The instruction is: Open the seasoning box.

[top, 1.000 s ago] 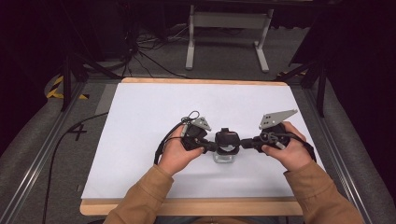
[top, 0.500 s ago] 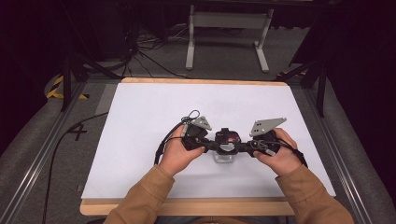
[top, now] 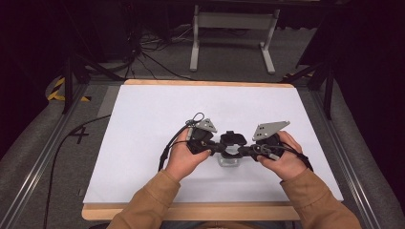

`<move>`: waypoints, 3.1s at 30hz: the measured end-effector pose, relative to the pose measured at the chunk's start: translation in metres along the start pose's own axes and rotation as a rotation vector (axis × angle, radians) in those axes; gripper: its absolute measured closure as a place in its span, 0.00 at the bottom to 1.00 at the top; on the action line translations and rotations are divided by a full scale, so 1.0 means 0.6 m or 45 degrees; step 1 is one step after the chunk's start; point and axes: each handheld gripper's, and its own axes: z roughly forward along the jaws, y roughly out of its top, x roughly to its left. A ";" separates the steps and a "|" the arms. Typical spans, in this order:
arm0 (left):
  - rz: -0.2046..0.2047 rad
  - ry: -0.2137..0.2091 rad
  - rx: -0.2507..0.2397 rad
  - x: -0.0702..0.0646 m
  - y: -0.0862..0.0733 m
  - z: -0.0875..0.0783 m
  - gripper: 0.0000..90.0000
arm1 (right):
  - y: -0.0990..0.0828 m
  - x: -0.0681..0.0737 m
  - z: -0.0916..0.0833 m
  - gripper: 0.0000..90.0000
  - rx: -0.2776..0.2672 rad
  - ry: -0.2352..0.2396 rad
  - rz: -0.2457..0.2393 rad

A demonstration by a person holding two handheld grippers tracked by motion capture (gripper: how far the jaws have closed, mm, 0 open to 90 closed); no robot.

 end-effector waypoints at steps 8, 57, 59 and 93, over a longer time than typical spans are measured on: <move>0.008 -0.001 0.026 -0.002 -0.001 0.012 0.98 | 0.009 -0.007 -0.005 1.00 -0.068 -0.068 0.022; -0.025 0.058 -0.038 -0.009 -0.019 0.000 0.93 | 0.060 -0.082 0.023 0.98 -0.287 -0.207 0.130; -0.043 0.080 -0.056 -0.008 -0.021 -0.021 0.92 | 0.057 -0.080 0.014 0.96 -0.292 -0.203 0.122; -0.382 0.404 0.087 0.118 -0.154 -0.180 0.67 | -0.158 -0.172 -0.053 0.59 -0.131 -0.324 0.456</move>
